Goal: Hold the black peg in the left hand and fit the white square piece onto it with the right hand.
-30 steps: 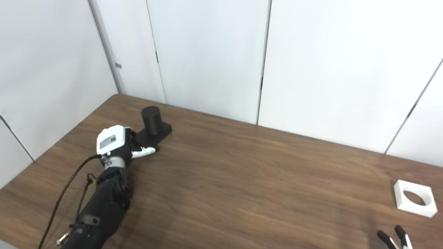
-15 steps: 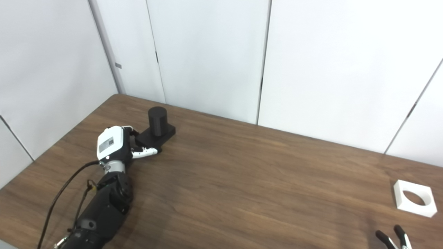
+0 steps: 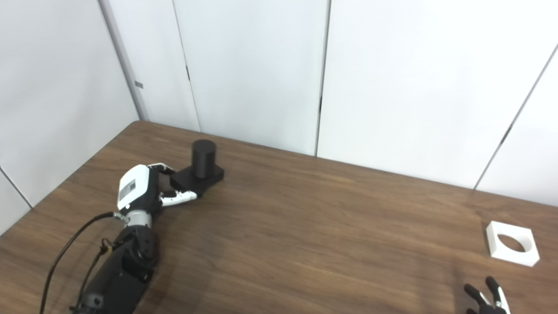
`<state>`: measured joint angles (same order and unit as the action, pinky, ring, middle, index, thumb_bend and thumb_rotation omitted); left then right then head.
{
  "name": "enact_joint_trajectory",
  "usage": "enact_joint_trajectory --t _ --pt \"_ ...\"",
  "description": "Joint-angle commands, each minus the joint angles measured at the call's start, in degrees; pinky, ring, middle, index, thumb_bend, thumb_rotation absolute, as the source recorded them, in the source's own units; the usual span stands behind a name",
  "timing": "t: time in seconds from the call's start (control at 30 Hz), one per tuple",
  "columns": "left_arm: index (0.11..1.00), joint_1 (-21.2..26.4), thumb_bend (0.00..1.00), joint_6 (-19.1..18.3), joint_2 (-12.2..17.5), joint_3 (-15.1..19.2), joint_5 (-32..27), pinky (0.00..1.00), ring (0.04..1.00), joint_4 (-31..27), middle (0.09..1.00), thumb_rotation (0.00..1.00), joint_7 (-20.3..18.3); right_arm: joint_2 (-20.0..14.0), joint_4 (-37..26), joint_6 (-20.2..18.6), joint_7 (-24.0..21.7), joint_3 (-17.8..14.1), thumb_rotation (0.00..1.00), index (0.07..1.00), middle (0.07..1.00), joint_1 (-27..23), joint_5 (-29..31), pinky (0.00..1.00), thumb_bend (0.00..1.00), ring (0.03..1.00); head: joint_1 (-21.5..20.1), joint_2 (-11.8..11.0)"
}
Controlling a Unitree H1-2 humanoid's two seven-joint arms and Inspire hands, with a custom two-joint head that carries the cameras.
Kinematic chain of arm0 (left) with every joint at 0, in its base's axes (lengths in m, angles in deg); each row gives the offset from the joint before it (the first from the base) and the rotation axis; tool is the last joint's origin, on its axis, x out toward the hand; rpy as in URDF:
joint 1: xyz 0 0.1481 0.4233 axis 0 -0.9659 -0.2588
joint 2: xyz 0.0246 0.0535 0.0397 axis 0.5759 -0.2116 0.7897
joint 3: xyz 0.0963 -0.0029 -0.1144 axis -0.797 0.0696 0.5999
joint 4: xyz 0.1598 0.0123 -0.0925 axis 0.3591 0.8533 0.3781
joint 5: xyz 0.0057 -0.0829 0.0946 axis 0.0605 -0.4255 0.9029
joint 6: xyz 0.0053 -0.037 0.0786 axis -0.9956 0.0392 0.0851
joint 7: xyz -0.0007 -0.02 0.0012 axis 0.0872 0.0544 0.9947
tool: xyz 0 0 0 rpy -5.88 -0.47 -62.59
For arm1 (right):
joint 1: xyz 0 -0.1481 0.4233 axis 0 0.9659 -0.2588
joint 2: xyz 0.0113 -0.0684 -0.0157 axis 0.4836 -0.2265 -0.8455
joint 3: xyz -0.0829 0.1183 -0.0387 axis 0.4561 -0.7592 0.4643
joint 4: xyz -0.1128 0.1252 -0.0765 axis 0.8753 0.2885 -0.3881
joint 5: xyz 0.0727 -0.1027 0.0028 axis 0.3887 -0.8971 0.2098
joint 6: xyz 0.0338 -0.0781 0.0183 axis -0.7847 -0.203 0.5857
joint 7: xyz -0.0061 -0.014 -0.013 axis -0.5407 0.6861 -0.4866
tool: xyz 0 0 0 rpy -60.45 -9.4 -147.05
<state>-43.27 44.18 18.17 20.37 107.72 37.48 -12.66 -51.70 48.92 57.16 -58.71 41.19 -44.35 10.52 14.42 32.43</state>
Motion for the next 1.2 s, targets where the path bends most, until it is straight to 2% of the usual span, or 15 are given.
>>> enact_joint_trajectory --t 0.0,0.17,0.43,0.67,0.7,0.83,1.0,1.17 --pt "0.485 1.02 0.51 2.46 0.86 -0.62 -0.22 0.84 0.861 -3.72 0.762 0.06 -0.32 1.41 -1.21 -0.93 -0.06 0.58 1.00 0.991 0.883 -0.10 -0.21 1.00 0.48 0.967 -0.43 0.16" --pt "0.487 -1.06 0.50 4.11 0.77 -2.81 0.28 0.82 0.859 -8.73 0.784 0.07 -2.94 1.50 -1.64 -1.46 0.27 1.21 1.00 0.990 0.880 -0.05 -1.49 1.00 0.43 0.965 -1.86 0.53" --pt "0.489 -5.65 0.50 5.70 -1.20 -5.58 -0.42 0.77 0.867 -19.50 0.815 0.07 -8.32 1.95 -1.79 -0.48 1.04 2.43 1.00 0.985 0.879 -0.32 -2.33 1.00 0.35 0.961 -5.58 1.63" --pt "0.490 -9.53 0.50 8.76 -1.62 -8.75 -0.83 0.77 0.885 -25.62 0.834 0.07 -14.46 2.74 -2.49 -1.32 2.15 3.59 1.00 0.979 0.870 -0.50 -3.53 1.00 0.29 0.955 -10.28 3.27" --pt "0.490 -10.16 0.50 9.47 -1.38 -9.50 -0.71 0.80 0.885 -26.25 0.836 0.07 -15.42 2.69 -2.38 -0.84 2.36 3.87 1.00 0.976 0.865 -0.49 -4.24 1.00 0.29 0.949 -10.83 3.50" --pt "0.490 -12.42 0.50 9.95 -1.20 -11.65 -1.02 0.76 0.881 -28.93 0.830 0.07 -19.59 2.72 -1.89 0.01 2.83 4.41 1.00 0.962 0.842 -0.40 -4.90 1.00 0.33 0.930 -12.64 4.49" --pt "0.489 -16.30 0.50 9.62 -2.90 -13.68 -1.56 0.72 0.865 -32.32 0.814 0.06 -23.18 2.61 -1.08 0.55 3.22 4.74 1.00 0.952 0.832 -0.44 -5.05 1.00 0.38 0.923 -14.44 5.81" --pt "0.490 -19.76 0.50 10.44 -3.58 -15.75 -2.95 0.77 0.881 -33.87 0.832 0.06 -26.29 2.57 -1.08 0.42 3.32 5.17 1.00 0.942 0.826 -0.63 -5.69 1.00 0.41 0.902 -16.36 7.11"
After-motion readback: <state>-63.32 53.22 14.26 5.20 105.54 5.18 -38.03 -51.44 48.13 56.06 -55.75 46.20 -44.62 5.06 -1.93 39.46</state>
